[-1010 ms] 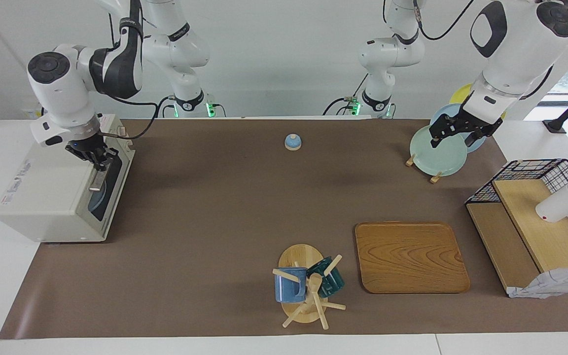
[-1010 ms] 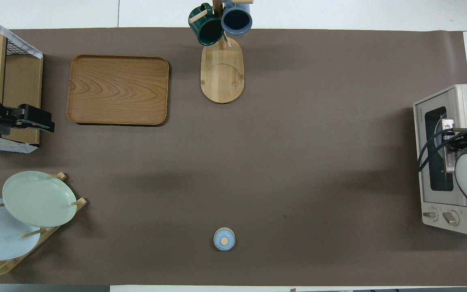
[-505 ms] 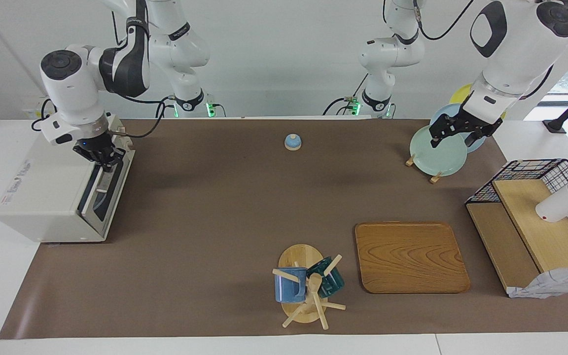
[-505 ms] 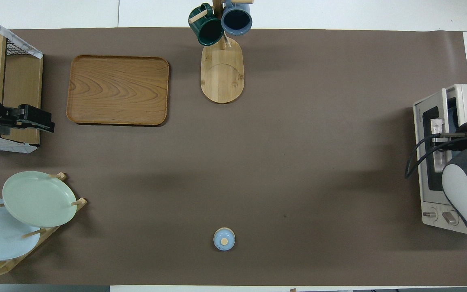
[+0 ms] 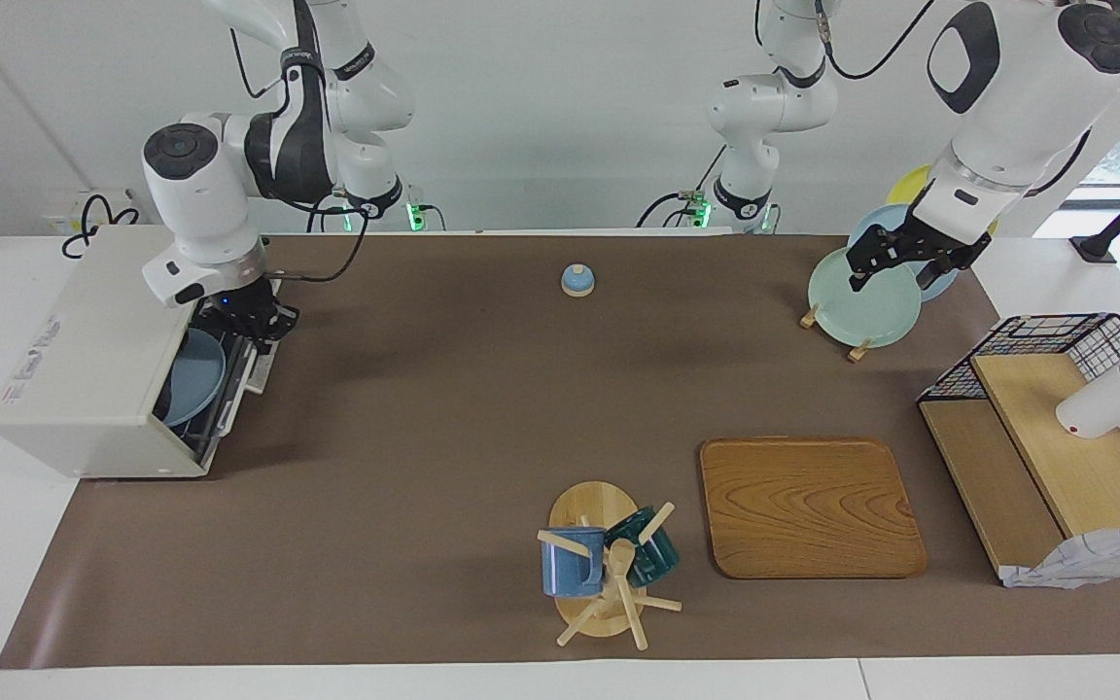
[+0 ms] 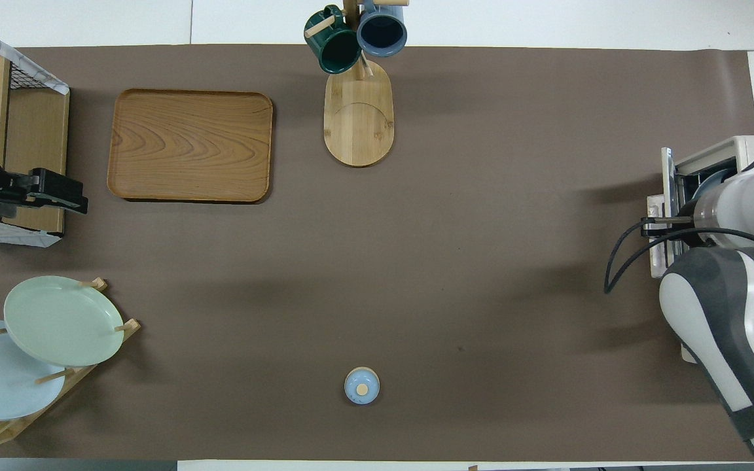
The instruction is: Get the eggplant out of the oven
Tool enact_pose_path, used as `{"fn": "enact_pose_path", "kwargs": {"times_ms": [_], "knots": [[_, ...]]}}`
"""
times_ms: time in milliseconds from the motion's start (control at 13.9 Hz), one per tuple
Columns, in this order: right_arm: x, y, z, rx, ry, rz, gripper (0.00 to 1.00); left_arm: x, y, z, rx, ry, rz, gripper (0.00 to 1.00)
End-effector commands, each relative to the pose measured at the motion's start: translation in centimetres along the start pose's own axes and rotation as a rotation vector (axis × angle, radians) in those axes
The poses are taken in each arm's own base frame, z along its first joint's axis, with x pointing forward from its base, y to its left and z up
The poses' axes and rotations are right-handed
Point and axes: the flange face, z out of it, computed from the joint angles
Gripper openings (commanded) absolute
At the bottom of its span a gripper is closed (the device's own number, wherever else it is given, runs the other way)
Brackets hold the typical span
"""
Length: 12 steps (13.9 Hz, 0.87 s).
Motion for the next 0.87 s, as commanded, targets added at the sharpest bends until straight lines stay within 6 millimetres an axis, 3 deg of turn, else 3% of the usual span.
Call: {"fn": "enact_pose_path", "kwargs": {"times_ms": [0,361,794], "knots": [[2.3,1.0,5.4,-0.004,0.048,0.027,0.0,-0.6,-0.3,-0.2,0.01,0.015,0.004,1.0],[3.0,-0.7,9.2,0.004,0.038,0.031,0.0,-0.6,-0.2,-0.2,0.012,0.015,0.005,1.0],[2.9,-1.2,10.5,0.006,0.019,0.061,0.0,-0.6,-0.3,-0.2,0.01,0.015,0.004,1.0]]}}
